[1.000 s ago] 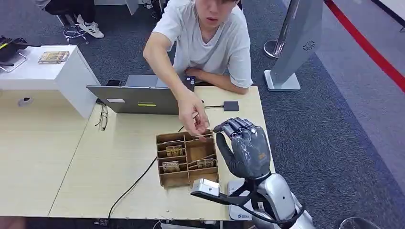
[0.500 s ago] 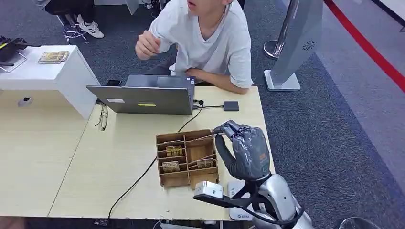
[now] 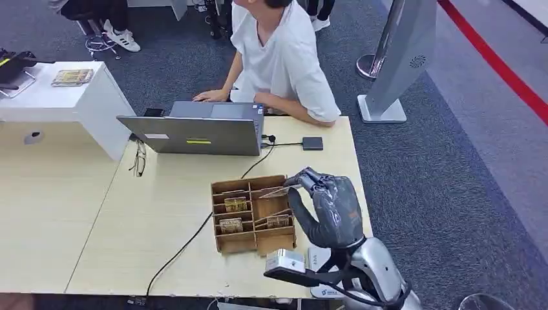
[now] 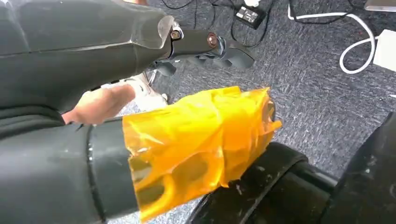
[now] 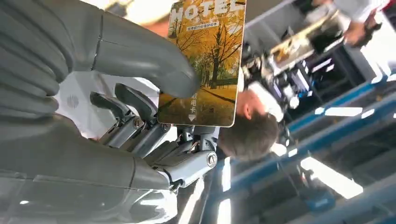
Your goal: Pass the card to the sensor for recognition and then transmit it.
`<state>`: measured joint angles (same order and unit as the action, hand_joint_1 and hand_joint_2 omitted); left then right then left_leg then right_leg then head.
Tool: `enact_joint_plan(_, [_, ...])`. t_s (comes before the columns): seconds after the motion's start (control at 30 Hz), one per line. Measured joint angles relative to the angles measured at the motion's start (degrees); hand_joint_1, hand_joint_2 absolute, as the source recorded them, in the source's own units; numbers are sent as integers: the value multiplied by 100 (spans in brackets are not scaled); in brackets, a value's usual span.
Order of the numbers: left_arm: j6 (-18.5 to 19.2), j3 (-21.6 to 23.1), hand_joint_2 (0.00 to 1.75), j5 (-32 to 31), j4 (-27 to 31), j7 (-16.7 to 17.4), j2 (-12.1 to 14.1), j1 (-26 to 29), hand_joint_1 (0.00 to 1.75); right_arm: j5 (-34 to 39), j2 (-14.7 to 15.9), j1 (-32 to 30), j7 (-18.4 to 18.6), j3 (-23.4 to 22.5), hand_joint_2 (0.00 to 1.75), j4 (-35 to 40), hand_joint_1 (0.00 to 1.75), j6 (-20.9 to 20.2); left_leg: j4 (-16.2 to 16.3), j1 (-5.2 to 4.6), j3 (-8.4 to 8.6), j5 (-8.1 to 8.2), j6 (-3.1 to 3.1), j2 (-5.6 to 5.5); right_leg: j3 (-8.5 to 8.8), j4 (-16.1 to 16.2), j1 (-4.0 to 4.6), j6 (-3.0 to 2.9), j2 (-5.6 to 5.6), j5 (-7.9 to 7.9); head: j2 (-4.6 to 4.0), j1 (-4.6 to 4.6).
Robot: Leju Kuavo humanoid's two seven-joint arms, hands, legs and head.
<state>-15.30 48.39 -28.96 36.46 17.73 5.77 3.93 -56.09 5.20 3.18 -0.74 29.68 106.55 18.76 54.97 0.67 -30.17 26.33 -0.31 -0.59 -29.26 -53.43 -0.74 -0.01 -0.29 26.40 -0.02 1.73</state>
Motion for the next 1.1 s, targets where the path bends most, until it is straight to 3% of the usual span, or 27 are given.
enact_joint_plan(0.67, [199, -962, 0, -691, 136, -107, -105, 293, 0, 1491, 17, -707, -57, -494, 175, -509, 175, -1102, 0, 0, -2, 1, 0, 0, -1, 1, 0, 0, -1, 0, 0, -2])
enact_joint_plan(1.1, [230, -1270, 0, -846, 212, -120, -127, 427, 0, 1589, 35, -998, 291, -704, 175, -966, 175, -1257, 0, 0, -1, 0, 0, 0, -1, 1, 0, 0, 0, 0, 0, 0])
